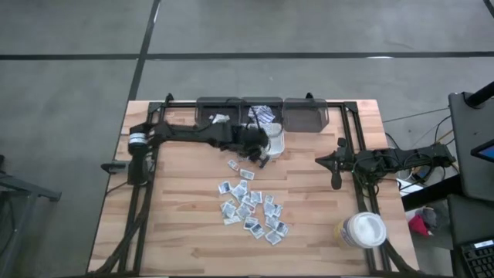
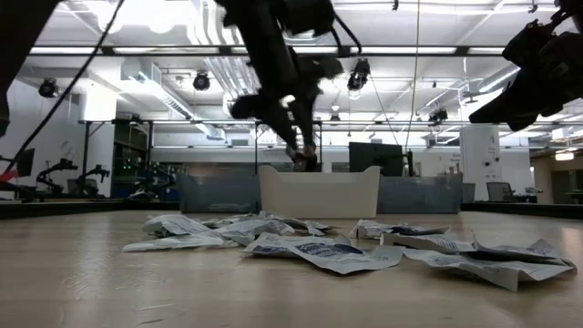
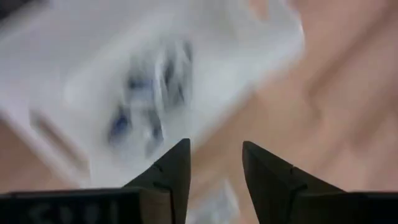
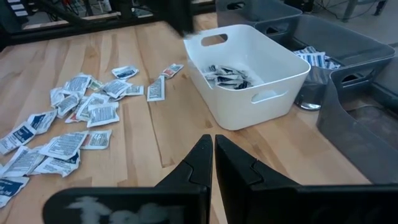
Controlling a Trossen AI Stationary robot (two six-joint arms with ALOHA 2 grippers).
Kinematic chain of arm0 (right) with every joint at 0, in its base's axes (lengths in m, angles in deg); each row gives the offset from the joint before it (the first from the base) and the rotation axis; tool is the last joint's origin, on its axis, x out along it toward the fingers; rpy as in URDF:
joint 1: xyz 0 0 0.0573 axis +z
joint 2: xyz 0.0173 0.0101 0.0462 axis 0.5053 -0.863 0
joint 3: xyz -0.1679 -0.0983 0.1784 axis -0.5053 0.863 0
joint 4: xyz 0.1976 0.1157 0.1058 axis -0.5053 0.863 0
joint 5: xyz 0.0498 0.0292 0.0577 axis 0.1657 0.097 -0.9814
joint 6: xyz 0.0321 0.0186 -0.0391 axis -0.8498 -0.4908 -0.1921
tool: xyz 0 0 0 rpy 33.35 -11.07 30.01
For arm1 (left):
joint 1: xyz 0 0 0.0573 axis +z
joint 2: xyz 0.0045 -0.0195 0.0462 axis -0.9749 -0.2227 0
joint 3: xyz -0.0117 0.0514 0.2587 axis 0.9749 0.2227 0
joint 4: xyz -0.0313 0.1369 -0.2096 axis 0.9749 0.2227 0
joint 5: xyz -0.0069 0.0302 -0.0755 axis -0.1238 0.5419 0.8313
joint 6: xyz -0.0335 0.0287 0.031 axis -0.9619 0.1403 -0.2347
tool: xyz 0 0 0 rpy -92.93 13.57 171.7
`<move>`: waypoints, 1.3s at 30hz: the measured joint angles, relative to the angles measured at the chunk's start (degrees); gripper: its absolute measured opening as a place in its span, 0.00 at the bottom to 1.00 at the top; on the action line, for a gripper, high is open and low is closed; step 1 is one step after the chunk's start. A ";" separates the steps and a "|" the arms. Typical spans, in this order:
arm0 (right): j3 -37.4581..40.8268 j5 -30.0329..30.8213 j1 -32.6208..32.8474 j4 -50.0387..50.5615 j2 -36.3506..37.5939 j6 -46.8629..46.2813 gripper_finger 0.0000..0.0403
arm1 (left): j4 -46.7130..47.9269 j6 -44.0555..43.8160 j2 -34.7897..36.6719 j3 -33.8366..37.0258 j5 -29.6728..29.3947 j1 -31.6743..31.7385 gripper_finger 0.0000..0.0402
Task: Pick & Place First Aid Supplies
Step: Put the blue alcohol pad into the white bin
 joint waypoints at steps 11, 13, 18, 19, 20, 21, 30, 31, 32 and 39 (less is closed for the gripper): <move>0.01 -0.02 0.00 0.02 0.00 0.02 0.04 | 21.70 -10.41 1.88 1.70 -0.21 -13.27 0.34; 0.00 -0.02 0.00 0.02 0.00 0.02 0.04 | 21.52 -10.35 1.88 2.93 -0.29 -14.79 0.34; 0.00 -0.02 0.00 0.00 0.02 0.02 0.04 | 20.99 -11.10 1.79 7.22 -0.34 -16.49 0.34; -0.01 -0.02 0.00 0.00 0.02 0.02 0.04 | 20.40 -11.30 1.79 8.17 -0.32 -16.54 0.34; -0.01 -0.02 0.00 0.00 0.02 0.02 0.04 | 19.70 -11.50 1.79 9.12 -0.25 -16.56 0.34; -0.01 -0.03 0.00 0.00 0.02 0.02 0.04 | 19.12 -11.59 1.79 9.94 0.11 -16.56 0.34; -0.01 -0.02 0.00 -0.03 0.02 0.02 0.04 | 16.41 -10.97 1.79 14.27 1.80 -16.42 0.34; -0.01 -0.02 0.00 -0.03 0.02 0.02 0.04 | 16.41 -10.98 1.79 14.58 1.82 -16.36 0.34; 0.01 -0.02 0.00 -0.03 0.02 0.02 0.04 | 15.96 -10.96 1.79 15.05 2.07 -16.36 0.34; 0.01 -0.02 0.01 -0.03 0.02 0.02 0.04 | 10.55 -10.65 1.81 19.10 5.23 -16.27 0.34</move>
